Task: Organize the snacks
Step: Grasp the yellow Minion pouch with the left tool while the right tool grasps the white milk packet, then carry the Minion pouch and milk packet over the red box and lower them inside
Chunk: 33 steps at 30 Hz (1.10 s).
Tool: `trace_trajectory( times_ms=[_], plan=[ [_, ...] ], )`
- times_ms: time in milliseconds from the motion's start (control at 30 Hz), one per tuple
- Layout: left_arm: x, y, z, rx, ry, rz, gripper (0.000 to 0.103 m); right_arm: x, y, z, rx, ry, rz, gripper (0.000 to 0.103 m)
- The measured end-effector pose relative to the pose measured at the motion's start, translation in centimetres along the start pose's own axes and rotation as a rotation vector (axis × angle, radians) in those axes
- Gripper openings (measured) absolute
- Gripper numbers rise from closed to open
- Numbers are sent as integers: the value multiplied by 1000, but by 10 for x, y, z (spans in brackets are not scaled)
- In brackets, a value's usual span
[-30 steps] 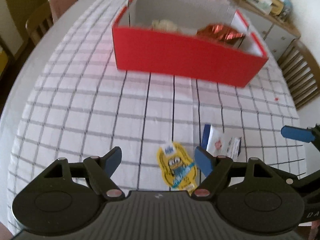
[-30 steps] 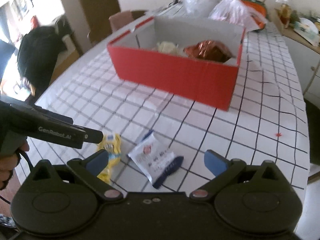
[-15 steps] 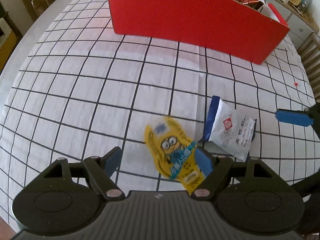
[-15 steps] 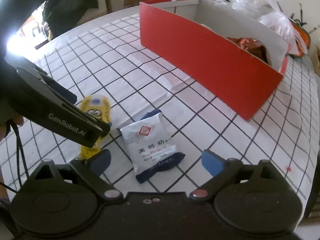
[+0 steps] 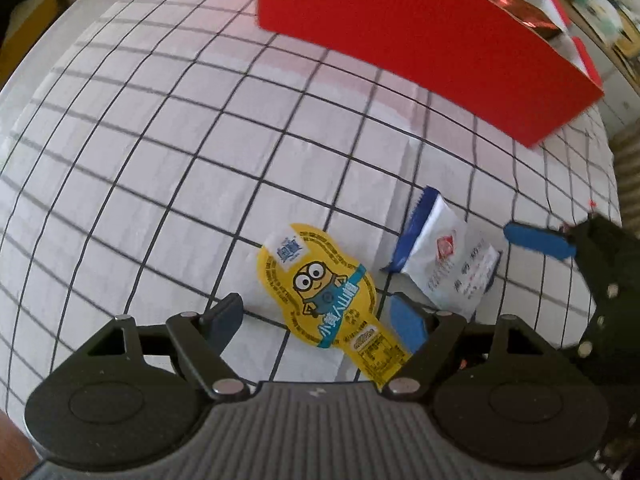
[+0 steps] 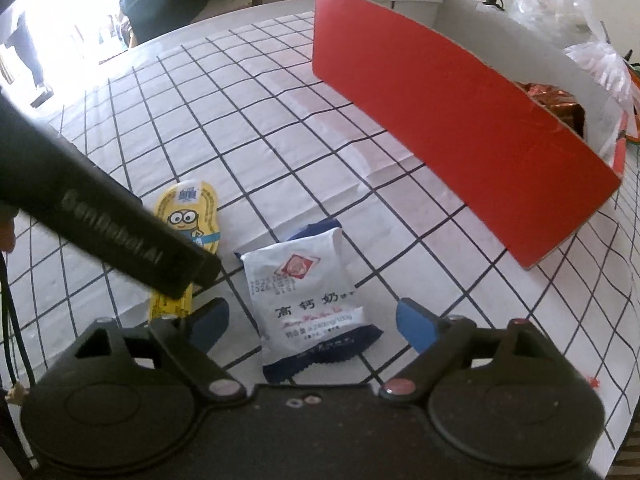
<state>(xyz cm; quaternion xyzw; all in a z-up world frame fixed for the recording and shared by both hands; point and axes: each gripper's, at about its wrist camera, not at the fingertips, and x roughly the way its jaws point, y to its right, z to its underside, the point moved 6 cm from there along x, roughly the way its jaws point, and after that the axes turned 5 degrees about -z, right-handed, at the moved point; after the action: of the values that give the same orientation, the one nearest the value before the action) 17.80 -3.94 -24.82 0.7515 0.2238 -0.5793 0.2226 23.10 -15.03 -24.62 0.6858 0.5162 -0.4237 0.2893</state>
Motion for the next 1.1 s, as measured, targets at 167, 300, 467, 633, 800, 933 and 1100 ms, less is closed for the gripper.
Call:
trace_trajectory(
  times_ms=[167, 300, 467, 633, 800, 933, 1100],
  plan=[
    [3, 4, -3, -28, -9, -46, 80, 1, -1, -4, 7, 15, -22, 80],
    [4, 9, 0, 2, -5, -84, 79, 0, -3, -3, 6, 27, -40, 74],
    [-1, 8, 3, 12, 6, -106, 63, -6, 2, -2, 43, 48, -42, 53],
    [-5, 5, 4, 27, 20, -88, 51, -11, 6, 3, 115, 66, -46, 47],
    [-7, 2, 5, 30, 25, -56, 51, -21, 11, 10, 204, 97, -56, 45],
    [-11, 1, 5, 32, 37, -34, 51, -30, 13, 15, 253, 118, -47, 45],
    [-20, 1, 8, 47, 56, -21, 51, -42, 13, 19, 319, 148, -51, 45]
  ],
)
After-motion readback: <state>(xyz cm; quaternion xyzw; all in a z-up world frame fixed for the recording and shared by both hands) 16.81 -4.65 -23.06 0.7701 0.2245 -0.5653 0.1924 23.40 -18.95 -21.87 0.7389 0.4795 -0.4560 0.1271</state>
